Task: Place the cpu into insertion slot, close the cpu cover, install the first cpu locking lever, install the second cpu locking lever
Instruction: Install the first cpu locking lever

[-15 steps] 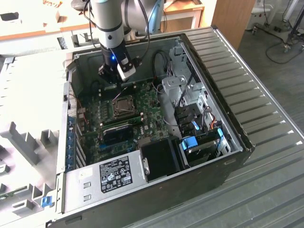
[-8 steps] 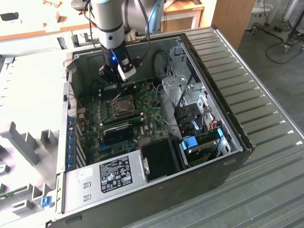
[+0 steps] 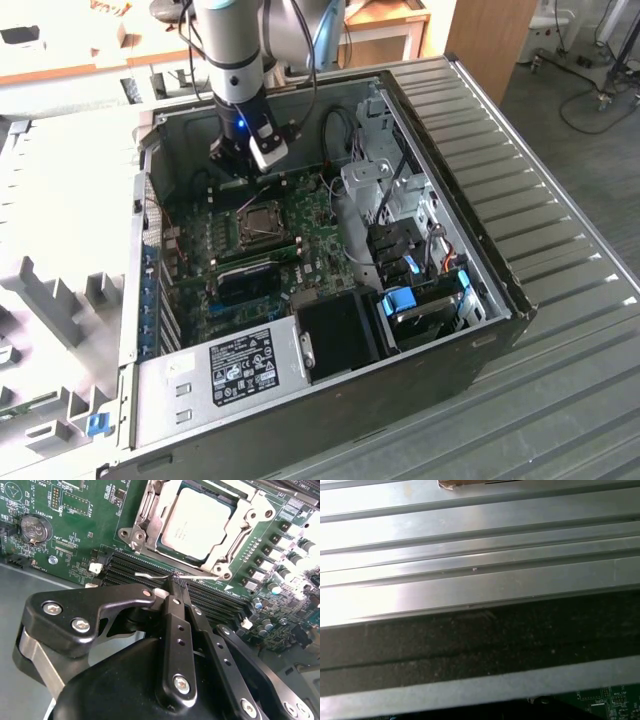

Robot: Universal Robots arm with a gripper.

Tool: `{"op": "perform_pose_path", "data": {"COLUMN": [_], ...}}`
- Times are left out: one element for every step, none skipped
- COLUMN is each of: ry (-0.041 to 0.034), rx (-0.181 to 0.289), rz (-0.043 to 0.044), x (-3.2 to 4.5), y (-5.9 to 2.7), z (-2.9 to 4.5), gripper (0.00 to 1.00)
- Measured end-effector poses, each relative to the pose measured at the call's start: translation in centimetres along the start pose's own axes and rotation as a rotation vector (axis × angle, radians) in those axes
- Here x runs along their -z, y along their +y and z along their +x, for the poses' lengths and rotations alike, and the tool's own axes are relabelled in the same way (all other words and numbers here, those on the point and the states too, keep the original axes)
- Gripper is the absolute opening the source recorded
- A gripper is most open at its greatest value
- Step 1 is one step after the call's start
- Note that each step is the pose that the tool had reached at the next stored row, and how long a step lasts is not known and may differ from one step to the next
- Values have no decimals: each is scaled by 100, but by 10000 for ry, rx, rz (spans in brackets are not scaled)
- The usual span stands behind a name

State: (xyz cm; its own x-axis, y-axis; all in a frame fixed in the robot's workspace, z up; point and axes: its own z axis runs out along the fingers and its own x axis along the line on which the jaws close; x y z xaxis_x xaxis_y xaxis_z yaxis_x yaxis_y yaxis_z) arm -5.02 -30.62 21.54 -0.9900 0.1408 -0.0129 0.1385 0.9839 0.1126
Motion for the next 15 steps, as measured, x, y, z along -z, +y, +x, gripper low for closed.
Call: {"op": "perform_pose_path", "data": {"ry": [0,0,0,0,-2,-3,-3,-3,-4,-4,-5,-6,-6,-8,-8], "rx": [0,0,0,0,0,-1,0,1,1,1,0,1,1,1,2], "rz": [0,1,2,1,5,13,20,25,30,35,38,41,46,50,55], "x": [-2,-3,-5,-7,-9,-11,-12,-14,-15,-16,-17,-19,-20,-22,-24], "y": [0,0,1,1,1,2,1,1,2,2,2,2,3,3,3], "z": [-2,-5,-8,-11,-13,-15,-16,-19,-21,-22,-23,-25,-27,-29,-31], "gripper": [11,11,11,11,11,11,11,11,11,11,11,11,11,11,11]}}
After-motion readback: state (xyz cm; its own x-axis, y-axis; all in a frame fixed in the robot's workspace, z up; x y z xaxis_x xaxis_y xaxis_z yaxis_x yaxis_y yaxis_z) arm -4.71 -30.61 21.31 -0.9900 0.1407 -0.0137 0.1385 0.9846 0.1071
